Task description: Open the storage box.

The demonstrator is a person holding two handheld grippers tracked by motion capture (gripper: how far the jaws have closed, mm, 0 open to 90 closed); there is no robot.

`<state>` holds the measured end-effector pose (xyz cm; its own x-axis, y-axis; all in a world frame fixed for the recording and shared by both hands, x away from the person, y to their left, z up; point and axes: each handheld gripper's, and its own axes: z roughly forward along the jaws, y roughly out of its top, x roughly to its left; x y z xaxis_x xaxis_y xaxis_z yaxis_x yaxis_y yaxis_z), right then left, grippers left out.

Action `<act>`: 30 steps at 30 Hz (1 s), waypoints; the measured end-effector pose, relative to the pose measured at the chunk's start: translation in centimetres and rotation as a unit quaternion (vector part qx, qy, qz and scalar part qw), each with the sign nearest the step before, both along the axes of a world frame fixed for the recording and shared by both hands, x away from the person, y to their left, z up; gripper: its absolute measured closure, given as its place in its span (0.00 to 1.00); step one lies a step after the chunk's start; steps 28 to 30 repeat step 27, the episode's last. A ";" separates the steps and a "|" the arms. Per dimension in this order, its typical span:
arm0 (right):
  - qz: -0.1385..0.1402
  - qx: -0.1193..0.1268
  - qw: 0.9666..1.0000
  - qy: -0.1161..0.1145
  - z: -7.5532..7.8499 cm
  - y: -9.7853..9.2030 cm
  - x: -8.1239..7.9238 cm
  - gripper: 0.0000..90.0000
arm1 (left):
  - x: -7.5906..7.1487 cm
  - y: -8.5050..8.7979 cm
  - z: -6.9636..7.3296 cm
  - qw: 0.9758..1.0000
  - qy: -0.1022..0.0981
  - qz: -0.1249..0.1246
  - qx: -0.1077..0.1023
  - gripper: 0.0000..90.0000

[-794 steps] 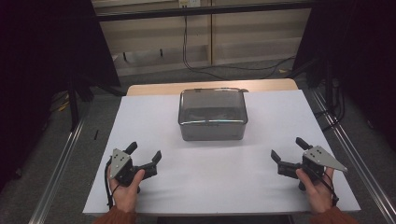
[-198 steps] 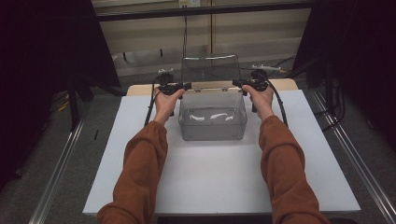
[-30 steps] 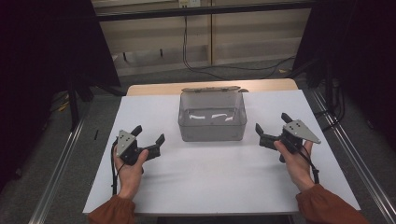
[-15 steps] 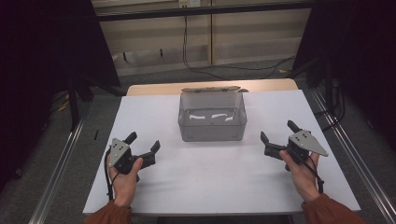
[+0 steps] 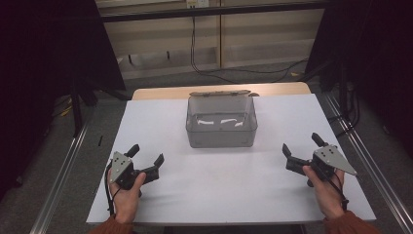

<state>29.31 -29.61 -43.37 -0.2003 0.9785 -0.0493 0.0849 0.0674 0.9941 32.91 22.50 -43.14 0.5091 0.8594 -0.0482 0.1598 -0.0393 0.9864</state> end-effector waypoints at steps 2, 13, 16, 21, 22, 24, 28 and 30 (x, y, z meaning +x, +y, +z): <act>-0.003 0.000 1.000 0.001 -0.1 -0.3 -0.4 0.00 | -0.3 0.0 0.0 1.000 0.002 -0.001 0.001 0.04; -0.011 0.007 1.000 0.005 -0.5 -1.5 -2.2 0.00 | -1.7 0.0 0.1 1.000 0.007 0.002 0.013 0.04; -0.015 0.003 1.000 0.006 -0.7 -1.7 -2.4 0.00 | -1.9 0.2 0.0 1.000 0.008 0.003 0.013 0.04; -0.003 -0.012 1.000 0.010 -1.1 -1.4 -3.0 0.00 | -1.7 0.5 -0.1 1.000 0.006 0.010 0.007 0.04; -0.001 -0.012 1.000 0.006 -1.1 -1.4 -3.0 0.00 | -1.7 0.5 -0.1 1.000 0.006 0.010 0.011 0.04; -0.002 0.003 1.000 0.003 -1.0 -1.3 -2.8 0.00 | -1.6 0.5 -0.1 1.000 0.006 0.009 0.012 0.04; 0.004 -0.003 1.000 0.002 -1.1 -1.1 -2.6 0.00 | -1.5 0.4 -0.2 1.000 0.010 0.008 0.011 0.04; 0.004 -0.003 1.000 0.002 -1.1 -1.1 -2.6 0.00 | -1.5 0.4 -0.2 1.000 0.010 0.008 0.011 0.04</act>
